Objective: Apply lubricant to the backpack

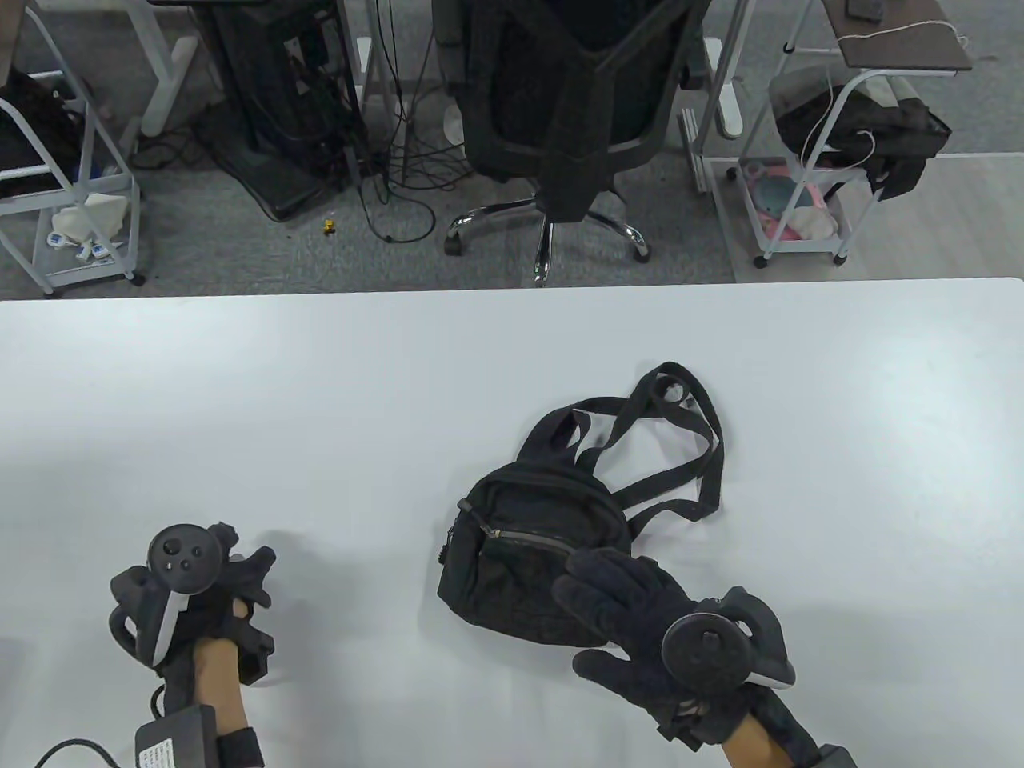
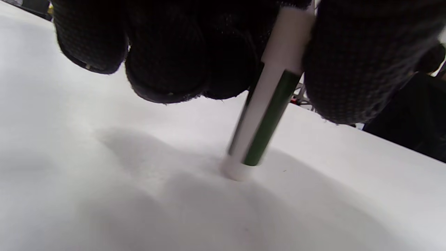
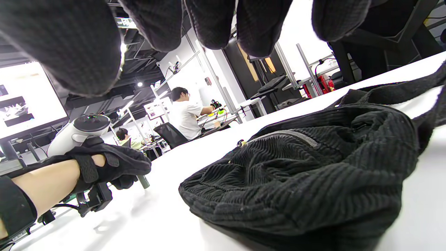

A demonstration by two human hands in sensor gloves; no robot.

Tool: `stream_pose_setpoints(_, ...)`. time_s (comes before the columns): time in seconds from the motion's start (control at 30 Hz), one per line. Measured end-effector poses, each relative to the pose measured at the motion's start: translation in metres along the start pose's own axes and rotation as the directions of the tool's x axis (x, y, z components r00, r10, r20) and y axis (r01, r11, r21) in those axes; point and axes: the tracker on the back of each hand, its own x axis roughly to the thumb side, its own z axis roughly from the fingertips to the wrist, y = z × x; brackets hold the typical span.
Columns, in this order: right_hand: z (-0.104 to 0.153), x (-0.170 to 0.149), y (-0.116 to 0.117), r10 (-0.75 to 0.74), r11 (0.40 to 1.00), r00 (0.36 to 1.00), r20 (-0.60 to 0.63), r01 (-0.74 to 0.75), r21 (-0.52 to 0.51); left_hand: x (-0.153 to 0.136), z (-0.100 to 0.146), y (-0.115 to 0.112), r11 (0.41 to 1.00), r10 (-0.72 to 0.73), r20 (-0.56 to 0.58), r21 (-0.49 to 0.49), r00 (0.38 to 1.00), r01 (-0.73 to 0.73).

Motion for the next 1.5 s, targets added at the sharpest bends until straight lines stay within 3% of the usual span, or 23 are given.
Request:
stream_pose_setpoints(0.2, 0.000, -0.001, 0.000, -0.003, 1.000, 1.000, -0.001, 0.003, 0.001, -0.011, -0.006, -0.010, 0.997, 0.020, -0.049, -0.070, 0.999, -0.023)
stream_pose_setpoints(0.3, 0.000, 0.000, -0.001, -0.005, 1.000, 1.000, 0.002, 0.005, -0.005, -0.013, -0.008, -0.011, 0.988, 0.107, -0.052, -0.109, 0.993, -0.112)
stream_pose_setpoints(0.57, 0.000, -0.001, 0.001, -0.014, 1.000, 1.000, 0.005, 0.014, 0.014, -0.003, -0.001, 0.007, 0.962, 0.272, 0.028, -0.029, 0.962, -0.271)
stream_pose_setpoints(0.73, 0.000, -0.001, 0.001, -0.013, 1.000, 1.000, 0.001, 0.013, 0.009, 0.011, 0.006, 0.014, 0.940, 0.342, 0.173, -0.041, 0.924, -0.340)
stream_pose_setpoints(1.0, 0.000, -0.002, 0.000, -0.014, 1.000, 1.000, 0.003, 0.014, -0.002, 0.061, 0.033, 0.020, 0.949, 0.296, 0.386, -0.014, 0.873, -0.316)
stream_pose_setpoints(1.1, 0.001, -0.002, 0.000, -0.028, 1.000, 1.000, 0.011, 0.028, 0.003, 0.078, 0.046, 0.025, 0.967, 0.173, 0.431, 0.098, 0.886, -0.236)
stream_pose_setpoints(1.37, 0.001, -0.001, 0.001, -0.028, 1.000, 1.000, 0.015, 0.028, 0.011, 0.110, 0.075, 0.029, 0.976, 0.002, 0.540, 0.182, 0.841, -0.119)
stream_pose_setpoints(1.5, 0.001, -0.001, 0.001, -0.032, 0.999, 0.999, 0.017, 0.032, 0.005, 0.132, 0.092, 0.025, 0.992, -0.018, 0.652, 0.109, 0.758, -0.070)
